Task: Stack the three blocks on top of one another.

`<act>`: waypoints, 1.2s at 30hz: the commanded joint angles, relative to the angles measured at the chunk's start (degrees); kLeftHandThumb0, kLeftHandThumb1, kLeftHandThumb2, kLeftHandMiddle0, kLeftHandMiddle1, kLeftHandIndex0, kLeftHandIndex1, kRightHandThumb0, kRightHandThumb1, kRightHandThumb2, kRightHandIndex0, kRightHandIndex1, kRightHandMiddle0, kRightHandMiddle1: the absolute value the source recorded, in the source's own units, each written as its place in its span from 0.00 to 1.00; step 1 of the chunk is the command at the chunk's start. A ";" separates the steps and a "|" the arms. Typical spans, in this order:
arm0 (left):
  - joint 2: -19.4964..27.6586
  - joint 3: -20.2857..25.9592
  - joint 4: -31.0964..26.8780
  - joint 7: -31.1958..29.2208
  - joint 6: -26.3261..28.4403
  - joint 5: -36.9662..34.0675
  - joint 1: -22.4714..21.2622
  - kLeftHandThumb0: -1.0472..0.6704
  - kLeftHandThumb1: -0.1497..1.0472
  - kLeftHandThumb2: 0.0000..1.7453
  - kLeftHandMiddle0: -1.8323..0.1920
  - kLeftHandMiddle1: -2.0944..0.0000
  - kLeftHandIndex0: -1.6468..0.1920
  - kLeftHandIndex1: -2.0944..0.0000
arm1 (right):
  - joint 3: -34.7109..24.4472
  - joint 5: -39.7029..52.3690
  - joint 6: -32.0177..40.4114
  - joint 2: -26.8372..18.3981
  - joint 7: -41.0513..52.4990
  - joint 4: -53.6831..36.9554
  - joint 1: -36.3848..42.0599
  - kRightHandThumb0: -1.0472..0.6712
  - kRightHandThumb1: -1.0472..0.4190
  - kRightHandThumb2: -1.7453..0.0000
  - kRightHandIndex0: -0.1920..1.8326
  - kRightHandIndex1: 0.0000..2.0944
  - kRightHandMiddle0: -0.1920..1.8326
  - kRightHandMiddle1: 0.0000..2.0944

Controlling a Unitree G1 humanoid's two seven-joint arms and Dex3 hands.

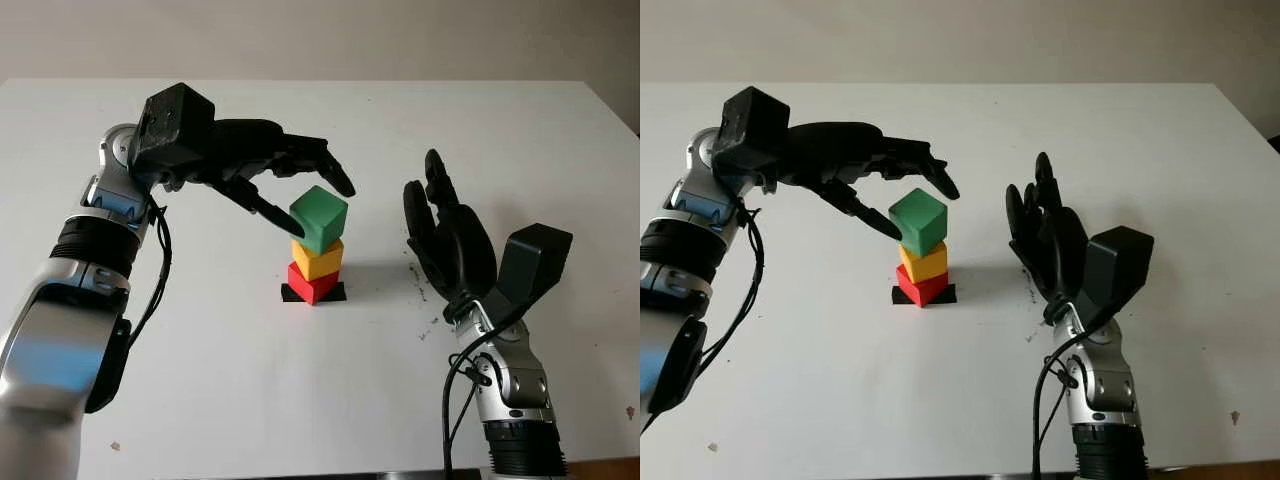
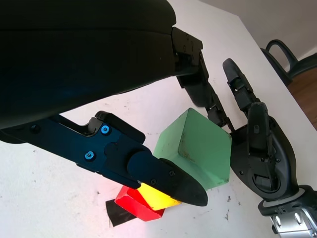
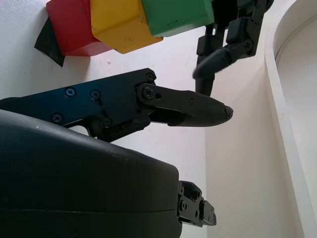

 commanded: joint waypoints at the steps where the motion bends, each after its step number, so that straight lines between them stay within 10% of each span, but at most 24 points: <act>1: 0.99 1.32 -0.01 -0.73 -1.01 -1.42 -0.32 0.23 0.84 0.03 0.93 0.98 0.91 0.71 | -0.10 -0.04 0.12 -0.32 -0.10 -0.42 0.38 0.27 0.00 0.70 0.00 0.00 0.00 0.00; 3: 1.70 2.23 -0.54 -1.62 -0.18 -2.81 -0.34 0.23 0.85 0.03 0.94 0.98 0.91 0.75 | -0.10 0.06 0.48 -0.17 -0.31 -0.48 0.39 0.27 0.00 0.70 0.00 0.00 0.00 0.00; 5: 2.83 2.75 -2.25 -0.98 1.54 -3.09 0.04 0.20 0.84 0.03 0.97 0.98 0.96 0.59 | -0.09 0.08 0.54 -0.01 -0.51 -0.33 0.35 0.27 0.00 0.71 0.00 0.00 0.00 0.00; 10: 5.65 6.43 -10.19 1.42 7.94 -6.39 3.73 0.11 0.86 0.04 1.00 1.00 1.00 0.97 | 0.22 -0.07 0.82 0.07 -0.85 -0.54 0.29 0.26 0.00 0.72 0.00 0.00 0.00 0.00; 15: 5.46 13.73 -16.70 8.14 12.75 -13.11 11.73 0.05 0.99 0.19 1.00 1.00 1.00 1.00 | 0.50 -0.32 0.72 -0.37 -0.36 -0.39 0.17 0.26 0.00 0.70 0.00 0.00 0.00 0.00; 24: -3.93 22.79 -29.35 29.23 19.09 -21.01 27.74 0.15 1.00 0.33 1.00 1.00 1.00 1.00 | 0.05 -0.41 -0.16 0.08 -0.70 0.64 0.06 0.26 0.00 0.70 0.00 0.00 0.00 0.00; 36: -13.79 20.53 -42.63 46.66 21.02 -16.64 45.45 0.17 1.00 0.36 1.00 1.00 1.00 1.00 | -0.87 0.40 -3.01 0.95 -1.12 2.98 -0.34 0.24 0.00 0.66 0.00 0.00 0.00 0.00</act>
